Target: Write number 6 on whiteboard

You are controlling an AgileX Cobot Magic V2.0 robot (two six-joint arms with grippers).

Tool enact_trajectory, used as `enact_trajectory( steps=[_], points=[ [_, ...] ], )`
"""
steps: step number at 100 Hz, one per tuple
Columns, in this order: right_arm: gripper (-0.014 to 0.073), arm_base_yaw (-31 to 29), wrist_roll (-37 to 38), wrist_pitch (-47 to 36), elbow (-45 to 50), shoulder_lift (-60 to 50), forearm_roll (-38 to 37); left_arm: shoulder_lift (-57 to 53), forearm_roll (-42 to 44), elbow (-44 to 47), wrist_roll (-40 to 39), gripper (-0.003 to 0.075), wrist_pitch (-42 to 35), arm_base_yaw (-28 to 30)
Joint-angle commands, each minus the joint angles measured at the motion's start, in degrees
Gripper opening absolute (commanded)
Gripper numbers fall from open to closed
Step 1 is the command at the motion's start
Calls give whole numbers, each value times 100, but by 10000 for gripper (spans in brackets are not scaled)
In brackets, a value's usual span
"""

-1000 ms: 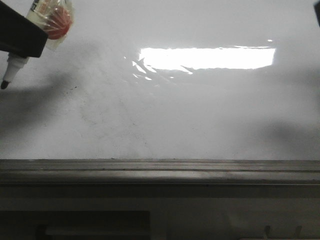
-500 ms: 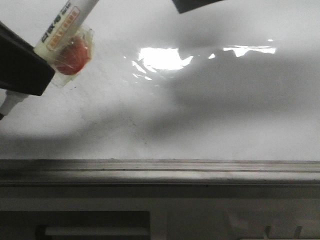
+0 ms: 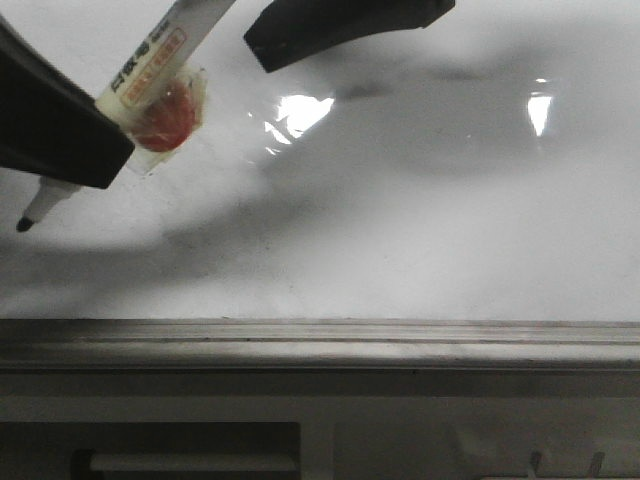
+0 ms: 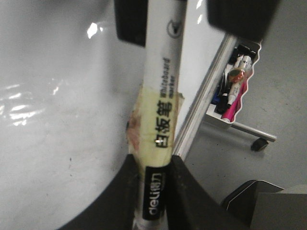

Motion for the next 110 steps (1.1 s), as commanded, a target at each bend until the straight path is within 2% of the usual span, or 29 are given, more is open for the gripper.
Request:
enact_trajectory(
  steps=[1, 9, 26, 33, 52, 97, 104, 110],
  points=[
    [465, 48, -7, -80, -200, -158, 258, 68, -182, -351, -76, -20, -200, -41],
    [419, 48, -7, -106, -200, -158, 258, 162, -157, -458, -76, -20, -131, -41],
    [151, 48, -140, -139, -200, -158, 258, 268, -154, -519, -51, -20, -116, -41],
    [71, 48, -190, -144, -200, -158, 258, 268, -154, -526, 43, -20, -107, -41],
    [-50, 48, -264, -194, -200, -158, 258, 268, -154, -526, 85, -20, -95, -41],
    [-51, 48, -274, -257, -200, -158, 258, 268, -154, -526, 85, -20, -61, -41],
    [-4, 48, -274, -199, -200, -158, 269, 268, -154, -526, 85, -20, -48, -41],
    [90, 48, -274, -188, -200, -158, 280, 268, -154, -526, 85, -20, -48, -41]
  ],
)
